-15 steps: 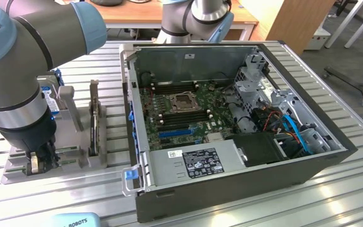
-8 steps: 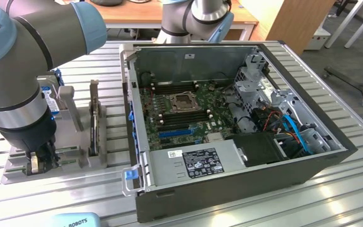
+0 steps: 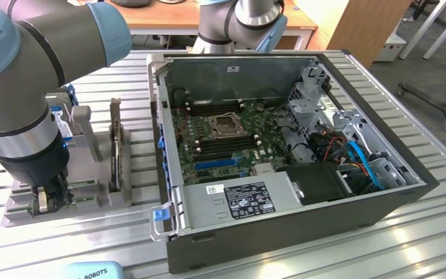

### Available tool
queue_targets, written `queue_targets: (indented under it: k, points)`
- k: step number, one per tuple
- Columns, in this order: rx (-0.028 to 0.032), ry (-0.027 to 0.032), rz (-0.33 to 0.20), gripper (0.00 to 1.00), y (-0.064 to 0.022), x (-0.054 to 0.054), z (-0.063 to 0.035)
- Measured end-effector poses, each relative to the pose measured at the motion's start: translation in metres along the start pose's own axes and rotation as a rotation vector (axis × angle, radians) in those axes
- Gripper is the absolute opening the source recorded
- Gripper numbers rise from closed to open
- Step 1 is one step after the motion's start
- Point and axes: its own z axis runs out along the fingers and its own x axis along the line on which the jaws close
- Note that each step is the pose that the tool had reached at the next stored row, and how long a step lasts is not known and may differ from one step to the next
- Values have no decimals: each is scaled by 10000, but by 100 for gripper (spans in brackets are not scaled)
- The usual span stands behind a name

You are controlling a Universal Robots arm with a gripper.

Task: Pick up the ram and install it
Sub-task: 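Pick up the ram and move it above insertion slot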

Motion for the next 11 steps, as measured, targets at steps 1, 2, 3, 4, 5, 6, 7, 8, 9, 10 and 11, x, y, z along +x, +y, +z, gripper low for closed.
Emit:
queue_targets:
  k: [1,2,3,4,5,6,7,8,9,10,11]
  points:
    - [0,1,0,12,0,0,0]
    - [0,1,0,12,0,0,0]
    - [0,1,0,12,0,0,0]
    - [0,1,0,12,0,0,0]
    - [0,1,0,12,0,0,0]
    - [0,1,0,12,0,0,0]
    - [0,1,0,12,0,0,0]
    - [-1,1,0,12,0,0,0]
    - [-1,1,0,12,0,0,0]
    - [-2,2,0,12,0,0,2]
    - [-2,2,0,12,0,0,3]
